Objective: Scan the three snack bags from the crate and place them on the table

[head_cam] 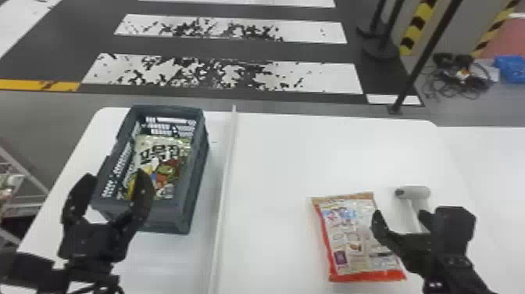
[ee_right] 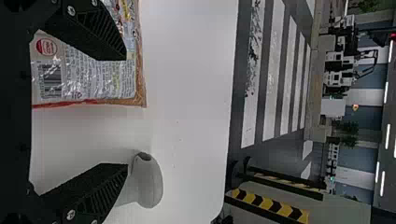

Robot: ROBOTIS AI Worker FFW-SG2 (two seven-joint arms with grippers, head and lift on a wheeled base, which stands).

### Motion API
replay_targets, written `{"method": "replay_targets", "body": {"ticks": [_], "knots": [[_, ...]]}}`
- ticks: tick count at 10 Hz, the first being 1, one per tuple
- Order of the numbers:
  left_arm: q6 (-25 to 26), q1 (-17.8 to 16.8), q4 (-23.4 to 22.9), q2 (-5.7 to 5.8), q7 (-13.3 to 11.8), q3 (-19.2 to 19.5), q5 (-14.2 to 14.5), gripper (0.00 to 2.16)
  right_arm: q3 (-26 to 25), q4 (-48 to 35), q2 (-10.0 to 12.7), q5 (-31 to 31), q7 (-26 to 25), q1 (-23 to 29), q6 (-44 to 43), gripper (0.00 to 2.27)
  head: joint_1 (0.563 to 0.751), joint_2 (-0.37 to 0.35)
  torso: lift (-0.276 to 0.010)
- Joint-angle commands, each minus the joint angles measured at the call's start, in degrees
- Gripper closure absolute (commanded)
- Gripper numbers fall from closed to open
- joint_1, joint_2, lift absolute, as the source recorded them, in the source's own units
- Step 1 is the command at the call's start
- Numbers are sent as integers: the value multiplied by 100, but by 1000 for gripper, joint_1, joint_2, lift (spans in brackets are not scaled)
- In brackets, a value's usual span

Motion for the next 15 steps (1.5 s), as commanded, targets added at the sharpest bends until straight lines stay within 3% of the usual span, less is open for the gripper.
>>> {"method": "replay_targets", "body": {"ticks": [1, 3, 5, 8, 12, 13, 14, 15], "knots": [[-94, -35, 88, 21, 20, 3, -9, 76, -295, 205, -13, -118, 279, -118, 177, 117, 695, -60, -37], [-165, -35, 88, 30, 37, 12, -26, 76, -699, 671, -13, -197, 745, -364, -16, 120, 695, -84, -37], [-165, 0, 44, 30, 46, 20, -61, 76, -866, 1128, -74, -215, 886, -627, -262, 124, 695, -121, -37], [-165, 53, -18, 30, 64, 29, -140, 76, -928, 2121, -338, -215, 1220, -1234, -280, 124, 695, -183, -37], [-147, 79, -62, 21, 64, 56, -158, 76, -937, 2569, -391, -329, 1457, -1348, -332, 164, 695, -215, -37], [-147, 79, -70, 21, 64, 47, -167, 76, -937, 2692, -391, -312, 1536, -1401, -332, 350, 695, -215, -37], [-147, 79, -70, 21, 64, 38, -167, 76, -937, 2815, -417, -303, 1826, -1489, -227, 890, 695, -214, -37], [-147, 79, -79, 21, 64, 38, -167, 76, -937, 2824, -426, -285, 1993, -1577, 160, 1686, 695, -210, -37]]}}
